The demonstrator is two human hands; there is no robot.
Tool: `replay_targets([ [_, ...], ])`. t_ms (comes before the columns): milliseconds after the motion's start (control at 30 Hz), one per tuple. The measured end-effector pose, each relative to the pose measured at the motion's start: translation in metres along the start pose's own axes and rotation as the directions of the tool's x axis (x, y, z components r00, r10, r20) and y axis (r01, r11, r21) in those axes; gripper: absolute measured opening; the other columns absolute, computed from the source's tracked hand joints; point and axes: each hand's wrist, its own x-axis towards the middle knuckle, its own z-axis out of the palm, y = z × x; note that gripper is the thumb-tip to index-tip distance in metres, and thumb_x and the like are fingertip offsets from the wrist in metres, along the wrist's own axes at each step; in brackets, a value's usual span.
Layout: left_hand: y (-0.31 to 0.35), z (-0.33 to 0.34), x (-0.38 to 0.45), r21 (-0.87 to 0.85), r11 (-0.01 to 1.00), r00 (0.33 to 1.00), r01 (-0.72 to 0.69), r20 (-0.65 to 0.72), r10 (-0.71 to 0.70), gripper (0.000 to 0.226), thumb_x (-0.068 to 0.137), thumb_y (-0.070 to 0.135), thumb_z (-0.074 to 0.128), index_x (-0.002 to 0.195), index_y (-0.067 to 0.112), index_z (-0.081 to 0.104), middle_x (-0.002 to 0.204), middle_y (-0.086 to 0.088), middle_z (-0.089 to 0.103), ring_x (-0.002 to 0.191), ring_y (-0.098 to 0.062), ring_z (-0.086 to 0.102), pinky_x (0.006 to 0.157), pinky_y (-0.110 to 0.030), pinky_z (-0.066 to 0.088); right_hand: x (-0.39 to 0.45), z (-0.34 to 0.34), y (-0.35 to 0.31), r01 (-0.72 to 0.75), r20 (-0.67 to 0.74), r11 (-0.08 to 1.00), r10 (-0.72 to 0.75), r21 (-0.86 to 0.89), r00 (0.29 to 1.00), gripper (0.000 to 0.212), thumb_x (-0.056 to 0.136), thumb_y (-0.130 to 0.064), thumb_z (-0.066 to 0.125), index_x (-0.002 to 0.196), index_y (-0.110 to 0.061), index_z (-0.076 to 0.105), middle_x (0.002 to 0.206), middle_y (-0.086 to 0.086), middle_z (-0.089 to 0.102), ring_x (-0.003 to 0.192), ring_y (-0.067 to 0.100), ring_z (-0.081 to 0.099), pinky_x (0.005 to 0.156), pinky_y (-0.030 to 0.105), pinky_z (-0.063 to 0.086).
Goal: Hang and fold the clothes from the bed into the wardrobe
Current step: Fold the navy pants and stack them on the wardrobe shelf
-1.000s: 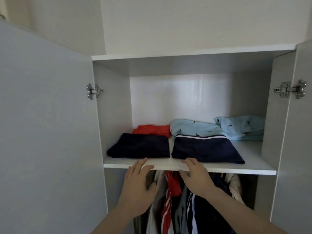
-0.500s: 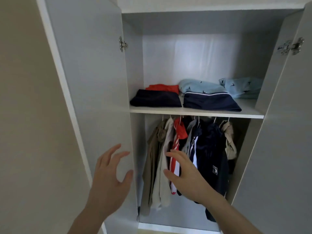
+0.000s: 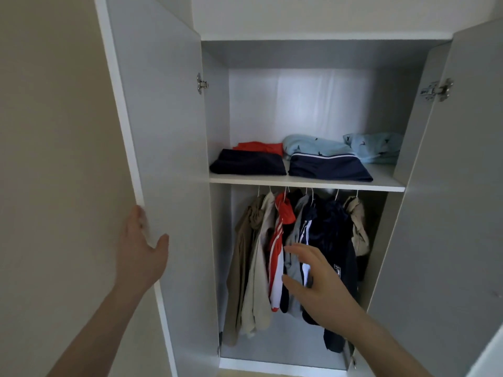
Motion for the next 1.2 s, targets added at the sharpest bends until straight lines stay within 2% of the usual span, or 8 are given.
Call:
replay_targets([
  [167, 0.011, 0.009, -0.002, -0.043, 0.999, 1.000, -0.005, -0.005, 0.005, 0.076, 0.087, 0.014, 0.075, 0.151, 0.010, 0.036, 0.137, -0.013, 0.050, 0.118, -0.034, 0.057, 0.099, -0.053, 0.049, -0.017, -0.019, 0.004, -0.039, -0.058, 0.999, 0.040, 0.027, 0.997, 0.050, 0.094, -0.037, 0.069, 0.136, -0.052, 0.045, 0.135, -0.047, 0.031, 0.125, -0.020, 0.038, 0.113, 0.021, 0.033],
  [300, 0.024, 0.019, -0.010, -0.073, 0.994, 0.997, -0.081, 0.014, 0.082, 0.067, 0.087, 0.011, 0.074, 0.147, 0.011, 0.044, 0.132, -0.007, 0.051, 0.111, -0.027, 0.061, 0.095, -0.045, 0.051, -0.019, -0.026, 0.004, -0.038, -0.091, 0.998, 0.042, 0.051, 0.995, 0.050, 0.094, -0.032, 0.070, 0.136, -0.050, 0.047, 0.131, -0.049, 0.033, 0.124, -0.026, 0.035, 0.105, 0.011, 0.034],
  [467, 0.045, 0.042, -0.028, -0.117, 0.978, 0.979, -0.174, 0.087, 0.185, 0.061, 0.090, 0.011, 0.072, 0.146, 0.012, 0.048, 0.136, -0.006, 0.053, 0.119, -0.026, 0.057, 0.103, -0.048, 0.049, -0.021, -0.034, 0.007, -0.029, -0.126, 0.997, 0.038, 0.074, 0.991, 0.050, 0.095, -0.029, 0.070, 0.135, -0.049, 0.047, 0.132, -0.048, 0.034, 0.125, -0.023, 0.037, 0.100, 0.008, 0.034],
  [600, 0.057, 0.066, -0.035, -0.086, 0.946, 0.931, -0.313, 0.169, 0.323, 0.069, 0.094, 0.019, 0.069, 0.155, 0.019, 0.037, 0.150, -0.001, 0.046, 0.136, -0.022, 0.046, 0.117, -0.043, 0.038, -0.011, -0.045, 0.009, 0.000, -0.133, 0.998, 0.009, 0.063, 0.991, 0.050, 0.095, -0.030, 0.069, 0.132, -0.054, 0.046, 0.135, -0.045, 0.035, 0.126, -0.019, 0.039, 0.104, 0.011, 0.034],
  [700, 0.065, 0.091, -0.030, -0.013, 0.894, 0.870, -0.448, 0.221, 0.440, 0.085, 0.096, 0.028, 0.067, 0.162, 0.027, 0.014, 0.168, 0.011, 0.016, 0.151, -0.010, 0.022, 0.120, -0.031, 0.024, 0.000, -0.059, 0.015, 0.019, -0.147, 0.998, -0.009, 0.064, 0.989, 0.049, 0.095, -0.031, 0.069, 0.129, -0.057, 0.045, 0.136, -0.043, 0.036, 0.128, -0.018, 0.039, 0.107, 0.014, 0.034],
  [800, 0.085, 0.119, -0.014, 0.035, 0.828, 0.813, -0.559, 0.217, 0.540, 0.099, 0.095, 0.035, 0.066, 0.162, 0.031, -0.008, 0.169, 0.017, -0.009, 0.150, -0.002, 0.007, 0.116, -0.024, 0.014, 0.012, -0.076, 0.026, 0.031, -0.160, 0.997, -0.018, 0.075, 0.987, 0.048, 0.095, -0.032, 0.069, 0.129, -0.057, 0.047, 0.138, -0.040, 0.037, 0.129, -0.016, 0.040, 0.107, 0.018, 0.035],
  [967, 0.116, 0.175, 0.009, 0.042, 0.774, 0.763, -0.631, 0.215, 0.610, 0.112, 0.091, 0.023, 0.072, 0.160, 0.019, -0.016, 0.169, 0.002, -0.017, 0.157, -0.015, -0.006, 0.123, -0.037, 0.011, 0.033, -0.107, 0.058, 0.029, -0.184, 0.998, -0.018, 0.057, 0.983, 0.047, 0.095, -0.031, 0.069, 0.133, -0.051, 0.049, 0.135, -0.048, 0.033, 0.124, -0.022, 0.039, 0.096, -0.001, 0.034],
  [1200, 0.162, 0.274, 0.017, 0.137, 0.792, 0.801, -0.595, 0.191, 0.568, 0.104, 0.093, 0.025, 0.068, 0.161, 0.013, -0.010, 0.169, -0.008, -0.017, 0.157, -0.031, -0.006, 0.126, -0.049, 0.015, 0.072, -0.156, 0.111, 0.025, -0.214, 0.999, -0.015, 0.044, 0.977, 0.047, 0.094, -0.031, 0.070, 0.133, -0.050, 0.052, 0.140, -0.038, 0.037, 0.126, -0.010, 0.046, 0.098, 0.005, 0.038],
])
